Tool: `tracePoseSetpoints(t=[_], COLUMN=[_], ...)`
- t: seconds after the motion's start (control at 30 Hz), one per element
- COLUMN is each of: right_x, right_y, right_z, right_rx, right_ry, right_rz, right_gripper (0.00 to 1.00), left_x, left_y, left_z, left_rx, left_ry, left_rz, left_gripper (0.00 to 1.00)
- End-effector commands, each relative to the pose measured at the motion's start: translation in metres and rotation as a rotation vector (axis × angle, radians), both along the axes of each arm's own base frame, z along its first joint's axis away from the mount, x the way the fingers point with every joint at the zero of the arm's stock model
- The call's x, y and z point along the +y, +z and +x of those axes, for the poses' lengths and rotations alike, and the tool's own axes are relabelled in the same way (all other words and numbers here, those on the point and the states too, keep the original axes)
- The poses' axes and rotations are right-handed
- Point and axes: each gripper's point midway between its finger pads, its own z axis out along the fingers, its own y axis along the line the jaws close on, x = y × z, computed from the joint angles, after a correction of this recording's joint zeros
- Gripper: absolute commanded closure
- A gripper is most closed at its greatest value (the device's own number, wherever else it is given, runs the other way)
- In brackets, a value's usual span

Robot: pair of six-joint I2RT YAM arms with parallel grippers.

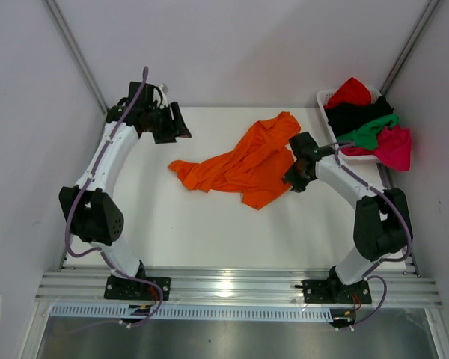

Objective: Fold and stack the t-shirts
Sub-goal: Flatten the tshirt out

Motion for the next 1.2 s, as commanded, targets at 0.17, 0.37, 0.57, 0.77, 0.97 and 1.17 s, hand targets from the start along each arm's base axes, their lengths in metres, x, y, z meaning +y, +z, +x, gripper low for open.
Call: tracePoseSetpoints(t=[0.17, 0.37, 0.57, 0.77, 0.97, 1.17], right_x=[0.039, 0.053, 0.049, 0.041, 0.025, 0.015], right_y=[0.041, -0.013, -0.045, -0.047, -0.051, -0.063], right_z=[0.066, 0.085, 0.088, 0.079, 0.047, 0.018], right_rx=[-0.333, -0.220, -0.130, -0.078, 0.008, 0.099], right_ry=[0.105, 0.152, 0.146, 0.144, 0.130, 0.105], right_rz=[0.036, 0.018, 0.004, -0.021, -0.057, -0.065], right_gripper=[0.62, 0.62, 0.62, 0.63, 0.63, 0.63], left_x=[-0.007, -0.004, 0.002, 0.004, 0.004, 0.007], left_y=[0.026, 0.032, 0.037, 0.042, 0.042, 0.044], left_z=[-0.005, -0.004, -0.007, -0.007, -0.005, -0.006], left_rx=[-0.065, -0.086, -0.102, -0.112, -0.112, -0.114], left_ry=[-0.019, -0.012, 0.001, 0.004, 0.004, 0.010], left_rz=[-0.059, -0.044, -0.018, -0.020, -0.021, -0.028], left_gripper=[0.37, 0.36, 0.36, 0.36, 0.36, 0.36])
